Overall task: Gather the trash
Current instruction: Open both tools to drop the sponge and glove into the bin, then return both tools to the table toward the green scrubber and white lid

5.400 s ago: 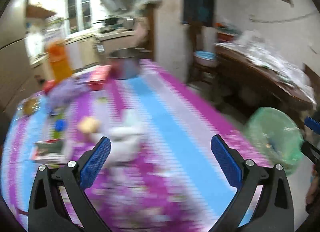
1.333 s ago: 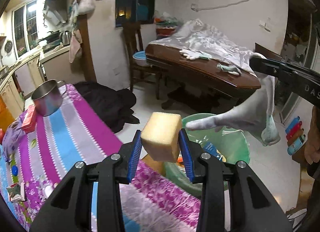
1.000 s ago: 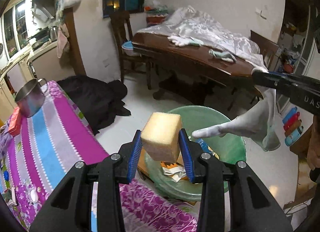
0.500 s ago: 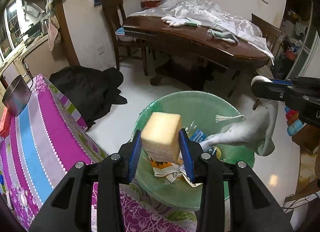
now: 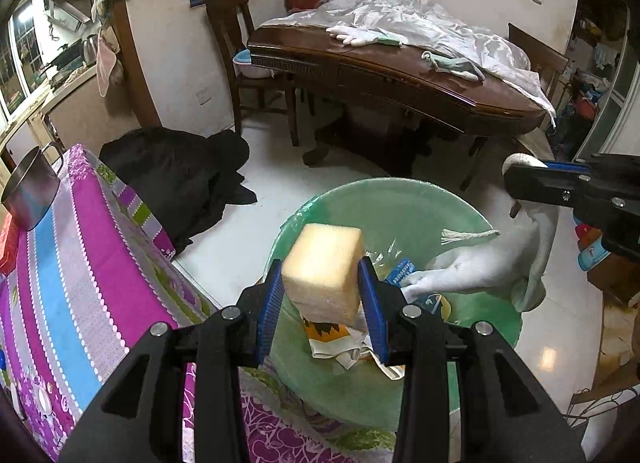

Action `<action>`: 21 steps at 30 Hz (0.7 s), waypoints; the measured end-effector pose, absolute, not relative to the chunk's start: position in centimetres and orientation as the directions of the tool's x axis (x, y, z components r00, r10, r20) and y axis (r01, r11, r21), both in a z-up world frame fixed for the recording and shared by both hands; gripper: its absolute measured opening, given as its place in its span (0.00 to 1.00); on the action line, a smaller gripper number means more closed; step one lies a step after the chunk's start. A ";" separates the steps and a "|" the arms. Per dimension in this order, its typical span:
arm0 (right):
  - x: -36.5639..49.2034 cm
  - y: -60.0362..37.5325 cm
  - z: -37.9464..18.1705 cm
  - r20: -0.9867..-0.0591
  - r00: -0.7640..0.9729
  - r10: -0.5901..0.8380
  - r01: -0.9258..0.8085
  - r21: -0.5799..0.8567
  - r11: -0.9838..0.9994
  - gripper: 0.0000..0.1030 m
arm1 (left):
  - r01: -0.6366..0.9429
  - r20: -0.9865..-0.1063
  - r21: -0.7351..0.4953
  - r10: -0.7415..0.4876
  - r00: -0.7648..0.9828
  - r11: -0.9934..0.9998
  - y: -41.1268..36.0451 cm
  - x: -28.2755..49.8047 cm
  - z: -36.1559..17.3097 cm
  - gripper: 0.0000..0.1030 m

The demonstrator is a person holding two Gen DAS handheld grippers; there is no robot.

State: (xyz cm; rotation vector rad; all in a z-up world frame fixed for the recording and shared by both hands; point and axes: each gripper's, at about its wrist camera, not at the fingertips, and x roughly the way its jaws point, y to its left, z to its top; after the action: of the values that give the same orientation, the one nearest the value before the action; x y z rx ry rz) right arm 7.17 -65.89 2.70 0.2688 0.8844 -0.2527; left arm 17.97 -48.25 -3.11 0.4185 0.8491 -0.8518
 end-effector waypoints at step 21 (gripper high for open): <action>6.7 -66.3 2.2 -0.774 0.627 -0.092 0.325 0.152 0.933 0.37 | 0.779 -0.779 -0.005 -0.491 0.390 0.627 -47.5 18.6 -3.0 0.83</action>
State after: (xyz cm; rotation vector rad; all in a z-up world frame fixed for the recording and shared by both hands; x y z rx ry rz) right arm 6.67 -66.33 2.20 0.2907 0.8635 -0.2432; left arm 18.64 -47.53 -2.95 0.3933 0.8333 -0.8335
